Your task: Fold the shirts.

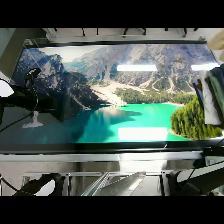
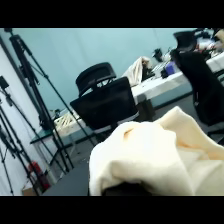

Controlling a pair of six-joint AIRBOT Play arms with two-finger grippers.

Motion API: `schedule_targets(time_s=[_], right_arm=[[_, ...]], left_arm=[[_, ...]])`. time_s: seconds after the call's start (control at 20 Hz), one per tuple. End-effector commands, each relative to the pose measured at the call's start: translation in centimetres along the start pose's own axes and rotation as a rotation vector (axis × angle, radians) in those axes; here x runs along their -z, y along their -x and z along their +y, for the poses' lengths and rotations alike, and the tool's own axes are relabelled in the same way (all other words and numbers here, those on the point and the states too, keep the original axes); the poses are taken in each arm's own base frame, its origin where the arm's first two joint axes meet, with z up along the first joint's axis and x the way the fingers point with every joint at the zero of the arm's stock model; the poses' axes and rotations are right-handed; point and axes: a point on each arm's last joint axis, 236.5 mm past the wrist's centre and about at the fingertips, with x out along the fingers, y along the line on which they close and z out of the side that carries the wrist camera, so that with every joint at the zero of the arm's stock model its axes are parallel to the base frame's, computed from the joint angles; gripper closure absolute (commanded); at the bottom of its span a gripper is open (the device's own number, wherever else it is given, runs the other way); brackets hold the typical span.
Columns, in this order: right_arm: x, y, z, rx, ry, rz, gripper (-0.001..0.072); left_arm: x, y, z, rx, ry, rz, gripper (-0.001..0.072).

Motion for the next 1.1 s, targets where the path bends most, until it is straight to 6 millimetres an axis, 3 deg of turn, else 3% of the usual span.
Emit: schedule_targets(time_s=[0.0, 0.2, 0.35, 0.6, 0.8, 1.05], right_arm=[[-1.0, 1.1, -2.6, 0.019, 0.039, -0.014, 0.0695], [-1.2, 3.1, -3.9, -0.012, 0.043, 0.044, 0.0692], [-0.6, 5.4, -6.1, 0.051, 0.044, 0.128, 0.0691], [-1.1, 10.1, -7.6, 0.173, 0.038, 0.263, 0.0691], [0.7, 15.2, -9.5, 0.353, -0.011, 0.474, 0.0691], [5.0, 23.6, -14.2, 0.728, -0.147, 0.745, 0.069]], left_arm=[[0.6, 0.0, -0.1, 0.004, 0.001, 0.025, 0.0693], [1.0, 0.0, -0.1, 0.006, 0.001, 0.042, 0.0693], [0.6, 0.0, -0.1, 0.003, 0.0, 0.024, 0.0694], [-1.4, 0.0, 0.2, -0.01, -0.011, -0.06, 0.0693], [-2.6, 0.1, 0.4, -0.02, -0.051, -0.109, 0.0694], [-2.6, 0.1, 0.4, -0.023, -0.096, -0.109, 0.0694]])
